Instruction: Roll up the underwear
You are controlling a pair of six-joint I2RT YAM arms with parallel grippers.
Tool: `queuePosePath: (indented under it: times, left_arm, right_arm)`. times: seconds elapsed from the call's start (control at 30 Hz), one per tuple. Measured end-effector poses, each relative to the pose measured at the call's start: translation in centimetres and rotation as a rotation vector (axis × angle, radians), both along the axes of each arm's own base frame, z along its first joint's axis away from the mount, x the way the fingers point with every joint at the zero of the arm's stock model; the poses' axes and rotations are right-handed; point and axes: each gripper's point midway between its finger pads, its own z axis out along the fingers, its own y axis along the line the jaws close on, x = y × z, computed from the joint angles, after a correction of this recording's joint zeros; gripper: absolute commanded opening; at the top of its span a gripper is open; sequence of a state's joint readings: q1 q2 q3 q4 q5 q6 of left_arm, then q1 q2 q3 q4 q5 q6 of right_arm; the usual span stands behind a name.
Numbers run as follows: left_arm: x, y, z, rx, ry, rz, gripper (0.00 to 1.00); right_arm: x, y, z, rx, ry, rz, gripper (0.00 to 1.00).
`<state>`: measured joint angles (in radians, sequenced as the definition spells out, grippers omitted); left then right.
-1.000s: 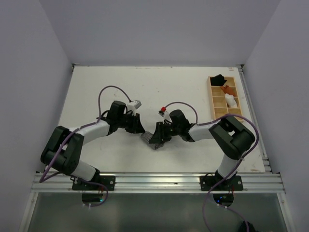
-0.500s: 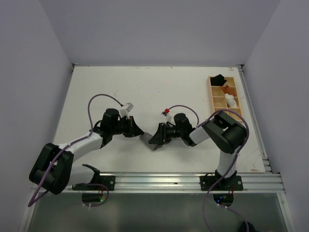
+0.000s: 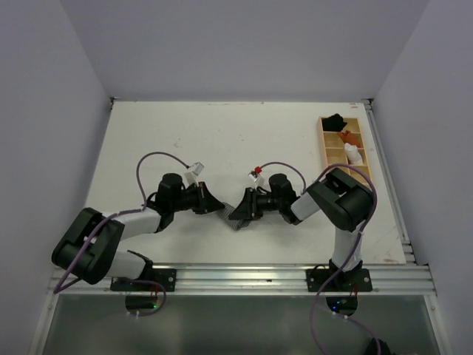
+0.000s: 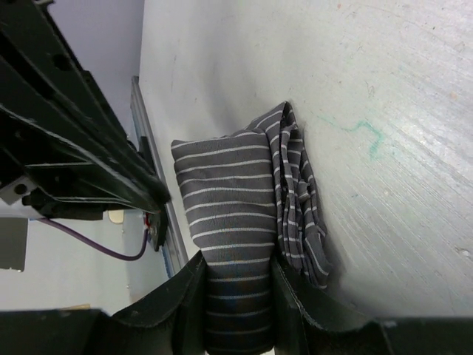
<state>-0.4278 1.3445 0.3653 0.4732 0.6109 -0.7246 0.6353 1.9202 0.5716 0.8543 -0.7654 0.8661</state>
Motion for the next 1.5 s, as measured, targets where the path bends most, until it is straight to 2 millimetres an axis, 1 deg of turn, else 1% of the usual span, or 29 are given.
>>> queuePosePath:
  times: [0.17, 0.2, 0.3, 0.33, 0.4, 0.43, 0.53, 0.73, 1.1, 1.33, 1.47, 1.5]
  left_arm:
    - [-0.3, -0.7, -2.4, -0.008, 0.061, -0.016, 0.0]
    - [-0.2, -0.9, -2.6, -0.019, 0.063, -0.02, 0.0]
    - [0.1, -1.4, -2.7, -0.043, 0.053, -0.032, 0.0]
    - [0.2, -1.5, -2.8, -0.048, 0.051, -0.034, 0.0]
    - [0.3, -1.7, -2.9, -0.058, 0.05, -0.041, 0.0]
    - [0.5, -1.9, -3.0, -0.063, 0.05, -0.046, 0.0]
    - [1.1, -2.5, -3.0, -0.075, 0.042, -0.065, 0.0]
    - [1.9, -3.4, -3.1, -0.081, 0.035, -0.088, 0.0]
    - [3.2, -4.4, -3.2, -0.063, -0.005, -0.125, 0.0]
    - [3.6, -4.9, -3.3, -0.056, -0.013, -0.146, 0.0]
    - [3.8, -5.3, -3.3, -0.057, -0.009, -0.157, 0.0]
    - [3.9, -5.4, -3.3, -0.056, -0.007, -0.158, 0.0]
  right_arm:
    - [0.0, 0.0, 0.0, 0.005, 0.015, -0.004, 0.29]
    - [0.0, 0.0, 0.0, 0.005, 0.018, -0.006, 0.3]
    - [0.0, 0.0, 0.0, 0.004, 0.029, -0.012, 0.34]
    - [0.1, -0.1, 0.0, 0.003, 0.032, -0.014, 0.37]
    - [0.1, -0.2, -0.1, -0.006, 0.042, -0.02, 0.39]
    - [0.2, -0.3, 0.0, -0.014, 0.045, -0.025, 0.42]
    - [0.3, -0.4, 0.2, -0.042, 0.047, -0.034, 0.47]
    - [0.8, -0.6, 0.4, -0.109, 0.054, -0.055, 0.53]
    - [2.5, -1.9, 0.6, -0.293, 0.006, -0.134, 0.55]
    - [2.8, -2.5, 0.6, -0.336, -0.012, -0.144, 0.56]
    - [2.9, -2.7, 0.6, -0.348, -0.023, -0.15, 0.54]
    - [3.0, -2.8, 0.6, -0.35, -0.025, -0.15, 0.5]
